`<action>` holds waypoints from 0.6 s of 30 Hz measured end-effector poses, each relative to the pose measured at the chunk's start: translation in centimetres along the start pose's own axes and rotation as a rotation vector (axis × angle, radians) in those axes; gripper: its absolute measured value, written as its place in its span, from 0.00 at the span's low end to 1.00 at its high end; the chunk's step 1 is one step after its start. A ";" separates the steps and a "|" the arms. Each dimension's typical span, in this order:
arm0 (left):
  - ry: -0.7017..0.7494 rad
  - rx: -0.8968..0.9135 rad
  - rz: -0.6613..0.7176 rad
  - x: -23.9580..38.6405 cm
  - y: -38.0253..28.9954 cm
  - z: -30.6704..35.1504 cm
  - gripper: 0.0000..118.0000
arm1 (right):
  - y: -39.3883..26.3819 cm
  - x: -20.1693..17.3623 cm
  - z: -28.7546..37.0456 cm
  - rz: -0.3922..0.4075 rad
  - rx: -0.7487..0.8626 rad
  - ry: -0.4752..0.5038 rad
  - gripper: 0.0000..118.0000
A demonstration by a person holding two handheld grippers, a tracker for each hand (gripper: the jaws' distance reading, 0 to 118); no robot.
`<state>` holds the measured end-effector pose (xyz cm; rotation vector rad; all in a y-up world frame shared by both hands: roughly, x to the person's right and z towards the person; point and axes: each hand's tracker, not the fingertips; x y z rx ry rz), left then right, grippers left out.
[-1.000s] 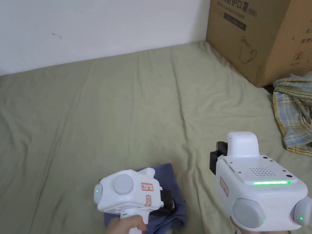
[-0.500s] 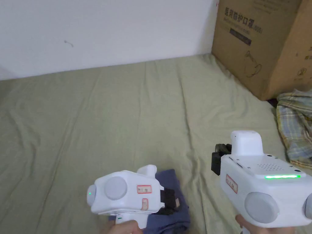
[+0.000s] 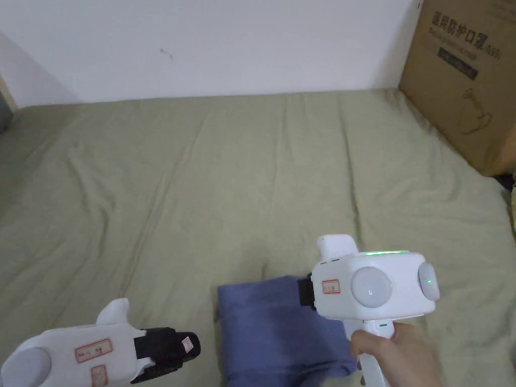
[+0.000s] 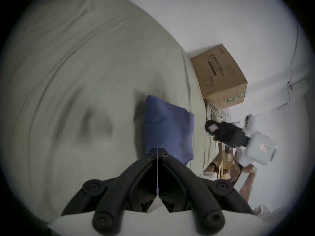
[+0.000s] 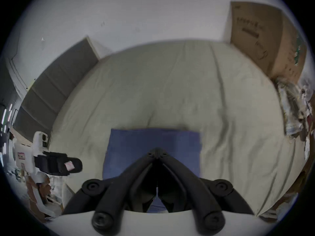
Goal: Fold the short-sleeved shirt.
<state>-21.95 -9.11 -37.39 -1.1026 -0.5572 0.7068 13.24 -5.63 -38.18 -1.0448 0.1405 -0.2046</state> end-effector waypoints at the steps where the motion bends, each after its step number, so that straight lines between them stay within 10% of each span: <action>1: -0.001 -0.003 0.000 -0.6 -0.2 0.0 0.00 | -0.2 0.0 -1.2 -0.010 -0.053 0.004 0.01; 6: -0.045 -0.024 0.030 -1.6 -0.4 -1.3 0.03 | -0.9 0.3 -4.3 -0.017 -0.118 -0.019 0.01; 10: -0.074 -0.060 0.036 -1.7 0.3 -2.9 0.26 | -0.7 0.4 -4.3 -0.025 -0.124 -0.013 0.01; 14: -0.098 -0.081 0.064 -1.3 1.0 -5.1 0.86 | -1.0 0.4 -4.5 -0.021 -0.123 -0.013 0.01; 18: -0.121 -0.094 0.075 -1.2 1.9 -8.4 0.94 | -0.9 0.8 -4.6 -0.037 -0.128 -0.001 0.01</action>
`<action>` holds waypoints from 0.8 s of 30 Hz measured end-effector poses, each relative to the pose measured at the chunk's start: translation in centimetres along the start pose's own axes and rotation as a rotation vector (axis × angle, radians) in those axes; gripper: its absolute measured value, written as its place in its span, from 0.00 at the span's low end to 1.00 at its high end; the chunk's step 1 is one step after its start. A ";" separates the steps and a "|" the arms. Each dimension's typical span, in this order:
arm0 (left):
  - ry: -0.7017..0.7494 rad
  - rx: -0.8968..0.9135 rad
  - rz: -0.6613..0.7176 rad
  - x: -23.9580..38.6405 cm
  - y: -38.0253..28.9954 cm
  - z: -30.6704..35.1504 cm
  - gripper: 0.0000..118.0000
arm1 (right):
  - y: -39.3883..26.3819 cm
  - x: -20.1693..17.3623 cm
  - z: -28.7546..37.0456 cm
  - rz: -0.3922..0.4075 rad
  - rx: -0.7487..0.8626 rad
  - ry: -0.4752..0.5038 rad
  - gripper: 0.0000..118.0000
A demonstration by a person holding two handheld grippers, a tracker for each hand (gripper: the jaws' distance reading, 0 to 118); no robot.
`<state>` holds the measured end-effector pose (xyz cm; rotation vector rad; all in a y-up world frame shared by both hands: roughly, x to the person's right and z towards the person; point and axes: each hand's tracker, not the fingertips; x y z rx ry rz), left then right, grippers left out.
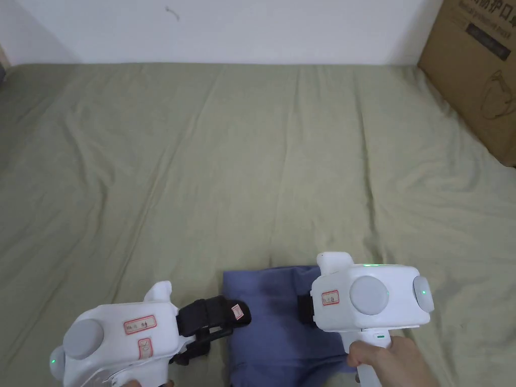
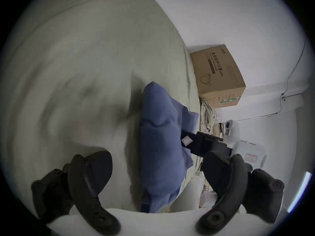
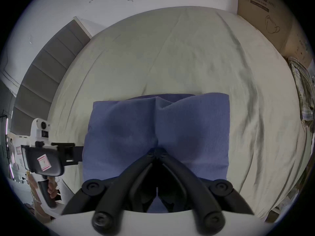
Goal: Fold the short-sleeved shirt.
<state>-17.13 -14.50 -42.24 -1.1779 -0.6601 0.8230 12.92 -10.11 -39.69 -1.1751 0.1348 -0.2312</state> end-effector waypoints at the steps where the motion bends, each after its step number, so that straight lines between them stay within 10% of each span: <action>1: -0.004 -0.005 0.000 0.0 0.2 -0.8 0.95 | 0.0 0.1 0.0 -0.002 -0.001 0.004 0.01; 10: -0.155 -0.081 0.037 0.1 1.3 -5.5 0.98 | -0.3 0.9 0.2 -0.052 0.011 0.046 0.01; 12: -0.214 -0.089 0.079 -0.2 1.6 -5.7 0.79 | -0.5 1.1 0.4 -0.065 0.018 0.055 0.01; 14: -0.110 -0.105 0.057 -0.8 1.5 -6.0 0.23 | -0.6 1.3 0.6 -0.072 0.026 0.054 0.01; 24: -0.084 -0.142 0.054 -0.5 2.0 -5.4 0.23 | -1.2 1.1 3.6 -0.055 0.161 0.018 0.01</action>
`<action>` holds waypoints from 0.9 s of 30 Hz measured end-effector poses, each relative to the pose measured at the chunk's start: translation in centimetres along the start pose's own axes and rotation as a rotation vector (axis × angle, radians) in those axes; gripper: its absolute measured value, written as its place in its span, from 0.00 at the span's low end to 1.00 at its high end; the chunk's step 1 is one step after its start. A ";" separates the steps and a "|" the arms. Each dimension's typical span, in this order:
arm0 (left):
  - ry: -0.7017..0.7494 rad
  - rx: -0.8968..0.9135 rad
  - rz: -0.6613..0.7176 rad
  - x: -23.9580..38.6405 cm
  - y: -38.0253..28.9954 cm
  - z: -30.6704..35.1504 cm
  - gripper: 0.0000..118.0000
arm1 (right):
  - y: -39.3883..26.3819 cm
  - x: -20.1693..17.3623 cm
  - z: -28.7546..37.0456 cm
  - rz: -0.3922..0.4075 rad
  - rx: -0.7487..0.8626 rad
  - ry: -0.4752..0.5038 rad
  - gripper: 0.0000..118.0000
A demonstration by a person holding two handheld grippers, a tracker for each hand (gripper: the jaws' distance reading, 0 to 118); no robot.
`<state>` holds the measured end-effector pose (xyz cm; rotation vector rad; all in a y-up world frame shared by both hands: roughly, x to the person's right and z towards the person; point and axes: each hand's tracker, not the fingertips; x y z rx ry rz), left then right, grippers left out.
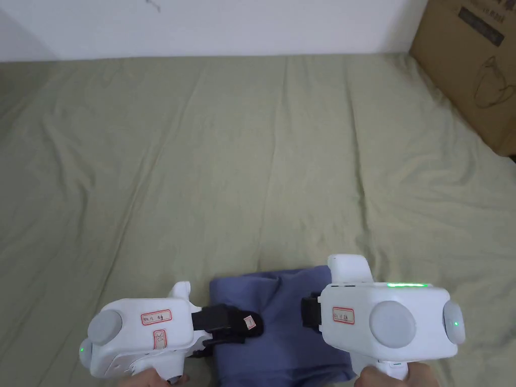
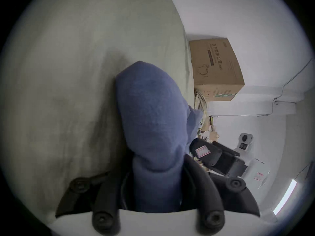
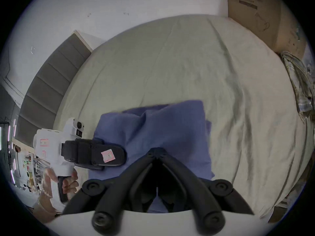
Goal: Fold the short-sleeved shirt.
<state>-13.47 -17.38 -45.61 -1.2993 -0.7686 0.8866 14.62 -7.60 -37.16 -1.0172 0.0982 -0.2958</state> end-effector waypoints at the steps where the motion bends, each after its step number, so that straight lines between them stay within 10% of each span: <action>1: 0.025 0.000 -0.023 0.2 0.1 0.5 0.23 | 0.2 -0.2 0.7 0.007 0.037 0.009 0.01; 15: 0.455 0.057 -0.151 -1.1 1.2 15.9 0.23 | 0.3 -11.2 9.0 0.257 0.733 -0.149 0.01; 27: 1.052 0.106 -0.310 -3.2 3.8 27.2 0.23 | -0.4 -18.7 7.5 0.276 0.884 -0.176 0.01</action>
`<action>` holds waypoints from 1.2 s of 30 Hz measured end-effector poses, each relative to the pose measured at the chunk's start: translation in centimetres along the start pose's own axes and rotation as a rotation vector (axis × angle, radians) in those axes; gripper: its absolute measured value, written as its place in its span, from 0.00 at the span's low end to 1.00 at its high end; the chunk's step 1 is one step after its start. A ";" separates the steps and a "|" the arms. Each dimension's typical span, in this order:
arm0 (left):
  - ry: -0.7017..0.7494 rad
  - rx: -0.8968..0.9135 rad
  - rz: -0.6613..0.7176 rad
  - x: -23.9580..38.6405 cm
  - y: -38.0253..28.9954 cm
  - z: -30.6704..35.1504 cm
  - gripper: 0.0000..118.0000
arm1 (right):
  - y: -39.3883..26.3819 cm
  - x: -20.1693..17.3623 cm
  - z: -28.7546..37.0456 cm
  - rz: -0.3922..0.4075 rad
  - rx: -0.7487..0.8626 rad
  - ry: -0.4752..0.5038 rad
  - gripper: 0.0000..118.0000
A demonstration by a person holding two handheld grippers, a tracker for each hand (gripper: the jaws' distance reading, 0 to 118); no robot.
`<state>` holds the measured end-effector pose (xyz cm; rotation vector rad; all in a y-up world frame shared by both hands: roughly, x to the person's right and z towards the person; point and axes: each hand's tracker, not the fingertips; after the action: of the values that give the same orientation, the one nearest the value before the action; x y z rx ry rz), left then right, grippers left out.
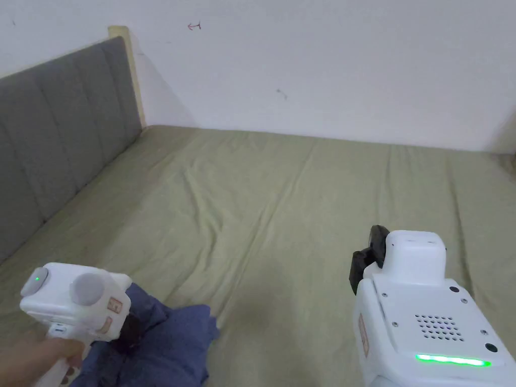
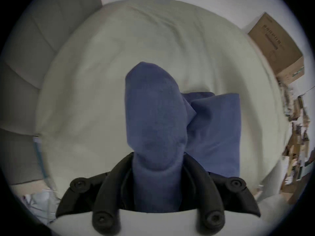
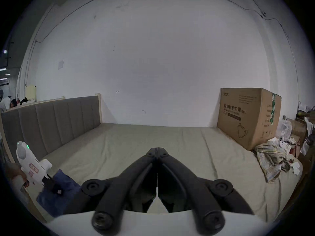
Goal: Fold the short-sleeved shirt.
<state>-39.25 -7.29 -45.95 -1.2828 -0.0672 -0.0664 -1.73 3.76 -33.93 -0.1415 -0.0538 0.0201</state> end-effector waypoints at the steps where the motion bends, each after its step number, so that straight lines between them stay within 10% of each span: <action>1: 0.036 0.002 0.002 -1.0 0.1 -0.1 0.23 | -0.1 -0.6 -0.2 0.001 -0.003 -0.011 0.01; 10: 0.351 -0.018 -0.007 -7.3 -0.7 -0.8 0.24 | -0.8 -3.1 -1.9 0.002 -0.054 0.008 0.01; 15: 0.490 0.006 -0.029 -7.2 -1.7 -0.9 0.83 | -1.4 -3.9 -2.1 0.022 -0.081 0.029 0.01; 23: 0.389 0.098 0.032 -5.1 -2.8 2.6 0.87 | -1.6 -3.6 -1.9 0.026 -0.126 0.051 0.01; 26: 0.306 0.161 0.030 -3.0 -3.1 3.9 0.61 | -1.7 -3.1 -1.6 0.025 -0.133 0.050 0.01; 28: 0.201 0.193 0.047 -0.9 -3.6 5.4 0.00 | -1.7 -2.7 -1.2 0.033 -0.140 0.043 0.01; 36: 0.055 0.379 0.025 9.8 -5.1 10.1 0.00 | -0.8 0.4 0.8 0.029 -0.136 0.019 0.01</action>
<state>-30.07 0.84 -37.35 -0.9027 -0.0151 -0.0643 -1.38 3.07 -32.98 -0.2779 -0.0339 0.0437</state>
